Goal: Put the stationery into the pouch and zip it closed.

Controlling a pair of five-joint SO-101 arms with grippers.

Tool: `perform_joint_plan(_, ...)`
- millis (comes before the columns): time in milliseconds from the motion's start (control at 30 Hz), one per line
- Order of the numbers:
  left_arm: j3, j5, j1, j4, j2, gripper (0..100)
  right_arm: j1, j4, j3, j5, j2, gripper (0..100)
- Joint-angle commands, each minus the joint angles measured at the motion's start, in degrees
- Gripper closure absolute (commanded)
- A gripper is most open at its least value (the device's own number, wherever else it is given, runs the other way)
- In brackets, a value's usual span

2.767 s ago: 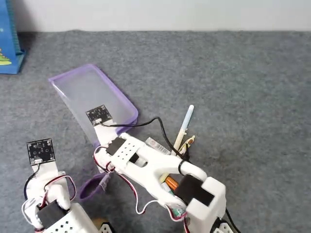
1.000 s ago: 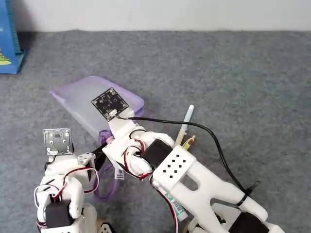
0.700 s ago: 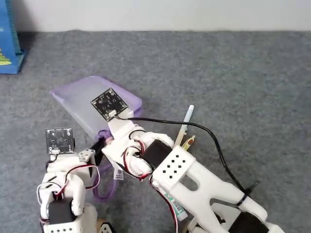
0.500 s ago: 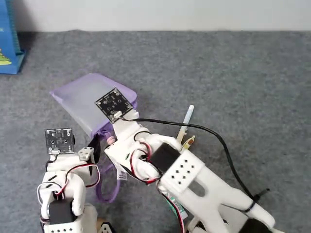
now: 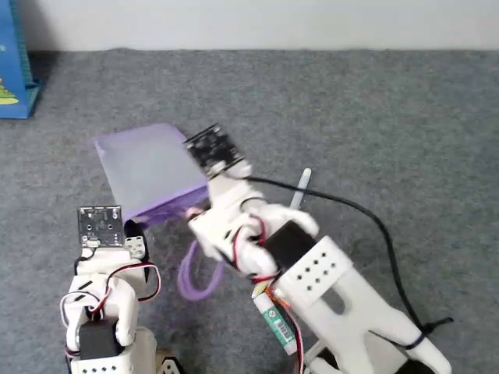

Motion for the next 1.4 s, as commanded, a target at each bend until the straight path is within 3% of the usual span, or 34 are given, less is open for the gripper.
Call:
perform_joint_plan(0, -0.92, -0.97, -1.76, -1.05, 0.00, 99, 6.46, -0.13, -0.70, 0.97, -2.77, 99.1)
perform_joint_plan(467, -2.51, -0.88, -5.01, 0.62, 0.00, 99, 19.12, -1.36, -0.70, 4.57, -2.24, 99.1)
perform_joint_plan(667, -2.51, -0.88, -5.01, 0.62, 0.00, 99, 8.84, 2.51, -0.62, 3.87, -2.15, 99.0)
perform_joint_plan(800, -2.51, -0.88, -5.01, 0.62, 0.00, 99, -1.27, 2.68, 3.16, -1.41, -2.07, 98.3)
perform_joint_plan(933, -2.51, -0.79, -4.75, 0.62, 0.00, 99, -9.19, -3.30, 9.05, -4.48, -2.07, 84.4)
perform_joint_plan(1067, -2.51, -0.79, -4.75, 0.62, 0.00, 99, -11.38, -9.19, 12.57, -7.03, -1.89, 71.7)
perform_joint_plan(1367, -2.51, -0.79, -4.75, 0.62, 0.00, 99, -14.46, -23.69, 13.36, -7.30, 12.97, 71.5)
